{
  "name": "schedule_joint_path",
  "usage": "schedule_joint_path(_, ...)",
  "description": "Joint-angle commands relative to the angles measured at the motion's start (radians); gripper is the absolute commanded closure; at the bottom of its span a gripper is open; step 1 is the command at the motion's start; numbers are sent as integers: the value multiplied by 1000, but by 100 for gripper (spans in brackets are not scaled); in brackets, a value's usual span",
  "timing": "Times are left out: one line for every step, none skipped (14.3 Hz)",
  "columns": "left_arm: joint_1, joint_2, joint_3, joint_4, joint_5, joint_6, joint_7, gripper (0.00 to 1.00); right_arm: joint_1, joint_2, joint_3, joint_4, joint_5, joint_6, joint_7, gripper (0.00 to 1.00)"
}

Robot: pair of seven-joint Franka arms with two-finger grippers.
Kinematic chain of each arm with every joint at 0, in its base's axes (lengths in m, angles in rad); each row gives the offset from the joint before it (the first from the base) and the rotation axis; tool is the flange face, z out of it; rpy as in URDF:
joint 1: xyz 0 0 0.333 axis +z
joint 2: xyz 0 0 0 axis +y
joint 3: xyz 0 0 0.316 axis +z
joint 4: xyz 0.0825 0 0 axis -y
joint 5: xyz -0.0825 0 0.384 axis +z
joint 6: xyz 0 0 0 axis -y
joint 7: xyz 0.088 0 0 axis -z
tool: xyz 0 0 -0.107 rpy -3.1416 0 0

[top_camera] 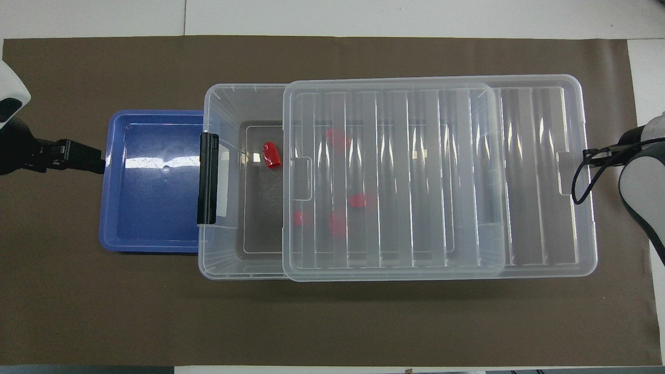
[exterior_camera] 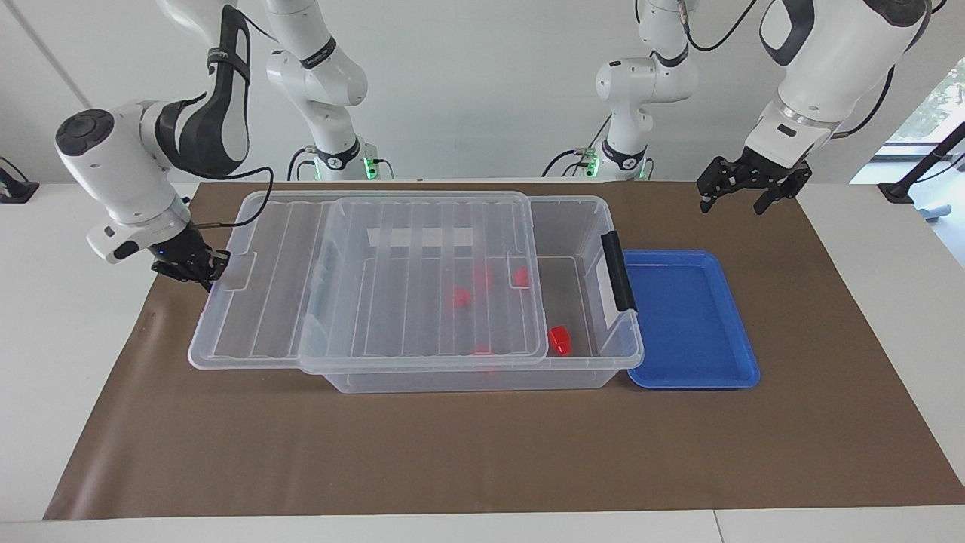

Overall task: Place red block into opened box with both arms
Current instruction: 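Slide the clear lid back over the box with the right gripper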

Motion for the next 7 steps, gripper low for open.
schedule_joint_path(11,-5,0,0,-9,-35,44,0,27,-16,3,-11,-1,-17,73,100)
schedule_joint_path(12,-5,1,2,-11,-35,46,0,38,-16,5,-11,-1,-19,101,100)
schedule_joint_path(14,-5,3,2,-11,-30,44,0,53,-16,5,-11,-1,-17,130,100)
schedule_joint_path(14,-5,3,0,-11,-21,44,0,74,-16,5,-10,-1,-17,164,100)
schedule_joint_path(16,-5,3,0,-11,-21,46,0,91,-16,5,-11,-1,-17,203,100)
schedule_joint_path(19,-5,3,0,-11,-23,47,0,116,-16,5,-11,-1,-17,248,100)
schedule_joint_path(23,-5,3,-1,-11,-24,53,0,133,-17,5,-11,-1,-17,279,100)
